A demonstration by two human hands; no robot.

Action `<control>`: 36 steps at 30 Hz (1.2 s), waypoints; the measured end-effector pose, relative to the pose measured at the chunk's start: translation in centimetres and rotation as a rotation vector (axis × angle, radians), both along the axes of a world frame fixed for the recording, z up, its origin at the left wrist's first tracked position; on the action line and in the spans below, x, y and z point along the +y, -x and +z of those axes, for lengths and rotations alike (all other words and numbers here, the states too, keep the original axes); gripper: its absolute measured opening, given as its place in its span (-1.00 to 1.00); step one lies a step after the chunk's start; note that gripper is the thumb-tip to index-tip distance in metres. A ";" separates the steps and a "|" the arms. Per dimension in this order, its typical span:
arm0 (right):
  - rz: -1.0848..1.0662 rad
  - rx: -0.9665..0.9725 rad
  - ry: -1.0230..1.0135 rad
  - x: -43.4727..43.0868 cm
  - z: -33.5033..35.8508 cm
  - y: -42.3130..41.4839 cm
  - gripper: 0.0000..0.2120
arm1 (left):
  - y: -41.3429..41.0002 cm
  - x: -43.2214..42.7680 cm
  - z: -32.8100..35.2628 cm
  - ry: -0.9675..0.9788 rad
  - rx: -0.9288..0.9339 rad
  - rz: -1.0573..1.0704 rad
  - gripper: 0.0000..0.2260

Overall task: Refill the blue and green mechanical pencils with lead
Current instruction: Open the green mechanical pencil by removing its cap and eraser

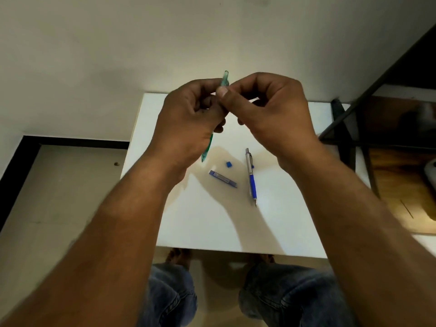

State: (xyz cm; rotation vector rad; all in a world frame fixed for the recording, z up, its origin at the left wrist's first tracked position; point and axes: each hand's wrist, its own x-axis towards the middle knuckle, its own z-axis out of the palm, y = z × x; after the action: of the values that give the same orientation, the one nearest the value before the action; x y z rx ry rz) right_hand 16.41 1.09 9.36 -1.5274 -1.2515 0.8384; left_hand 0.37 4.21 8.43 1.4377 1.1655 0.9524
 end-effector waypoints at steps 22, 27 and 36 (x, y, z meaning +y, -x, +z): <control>-0.085 0.214 -0.080 0.2 0.1 -1.1 -0.86 | -0.9 -0.8 0.4 -0.007 0.004 -0.071 -0.85; -0.063 0.303 -0.109 0.1 0.5 -1.1 -0.84 | -0.4 -0.8 0.7 0.012 -0.065 -0.147 -0.83; -0.065 0.372 -0.034 -0.2 1.2 -0.9 -0.90 | -1.6 -1.6 -0.3 -0.114 0.204 -0.215 -0.82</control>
State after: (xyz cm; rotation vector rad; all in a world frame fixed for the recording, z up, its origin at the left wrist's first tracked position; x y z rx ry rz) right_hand 17.27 0.92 10.52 -1.3039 -0.9339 0.9994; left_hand 1.93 2.65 8.17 1.7460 1.0899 0.7451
